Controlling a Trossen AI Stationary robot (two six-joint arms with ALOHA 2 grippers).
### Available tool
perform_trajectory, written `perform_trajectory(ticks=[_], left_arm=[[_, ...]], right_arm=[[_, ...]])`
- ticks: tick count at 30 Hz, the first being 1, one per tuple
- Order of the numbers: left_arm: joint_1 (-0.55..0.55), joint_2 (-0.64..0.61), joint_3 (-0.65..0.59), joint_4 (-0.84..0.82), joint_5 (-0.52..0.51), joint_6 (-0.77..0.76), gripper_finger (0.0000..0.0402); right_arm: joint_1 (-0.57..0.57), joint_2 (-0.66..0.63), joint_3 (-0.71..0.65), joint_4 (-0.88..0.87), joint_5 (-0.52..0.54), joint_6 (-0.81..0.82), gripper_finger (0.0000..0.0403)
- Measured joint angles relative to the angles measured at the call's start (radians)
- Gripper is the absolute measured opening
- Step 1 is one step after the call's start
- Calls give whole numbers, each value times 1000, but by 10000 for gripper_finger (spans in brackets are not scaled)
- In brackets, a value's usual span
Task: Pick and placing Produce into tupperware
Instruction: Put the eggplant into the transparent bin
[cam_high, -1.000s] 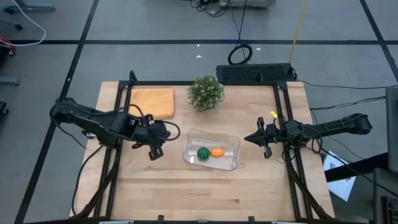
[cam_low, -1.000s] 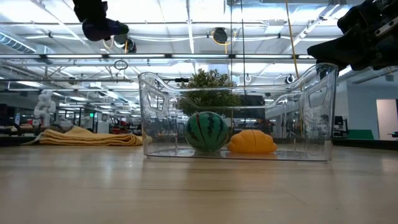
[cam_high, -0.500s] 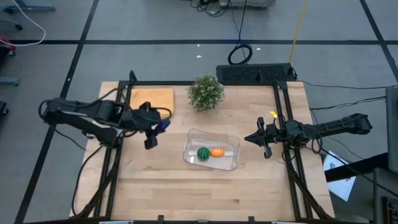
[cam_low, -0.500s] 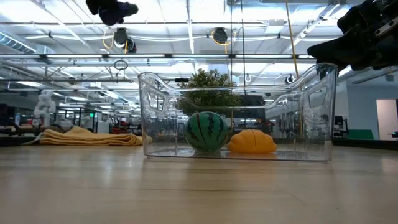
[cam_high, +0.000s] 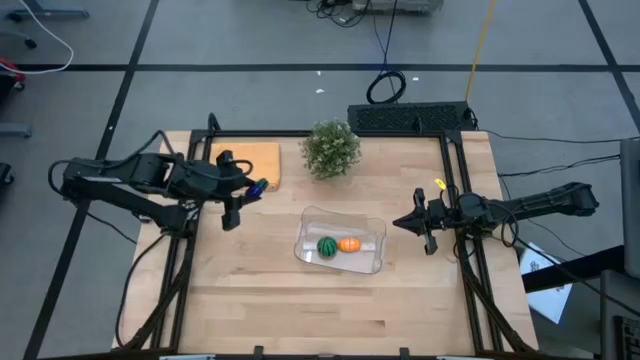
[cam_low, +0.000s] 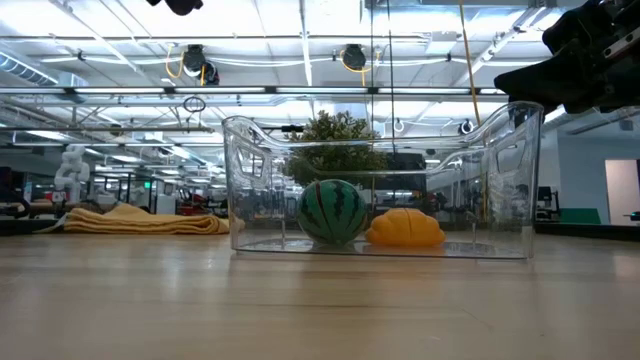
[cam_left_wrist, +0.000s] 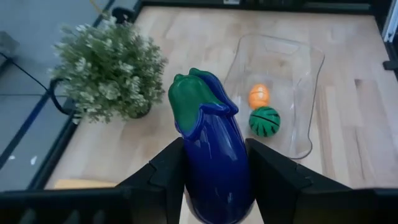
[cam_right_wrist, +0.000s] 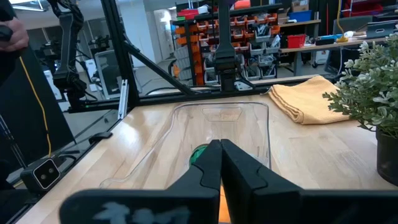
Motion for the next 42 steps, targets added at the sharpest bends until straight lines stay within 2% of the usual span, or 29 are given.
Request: perform_trajectory(ticks=[8,15,21,24,30,34,36,39,42], left_arm=[[0,-69,0,11,-17,97,152],[2,-100,0,65,38,271,152],[28,-154,-9,104,52,280,152],[27,-200,-61,132,55,280,152],[27,-303,-228,365,122,276,152],[27,-339,-330,464,140,274,152],[28,-352,-377,517,190,296,152],[26,-373,-443,662,323,349,152],[30,-385,-503,709,351,378,152]], right_arm=[[0,0,0,1,0,-25,0],[0,0,0,84,0,-76,0],[0,-1,0,102,0,-77,0],[0,0,0,81,0,-66,0],[0,0,0,76,0,-63,0],[0,0,0,76,0,-63,0],[0,0,0,77,0,-63,0],[0,0,0,77,0,-62,0],[0,0,0,76,-1,-62,0]])
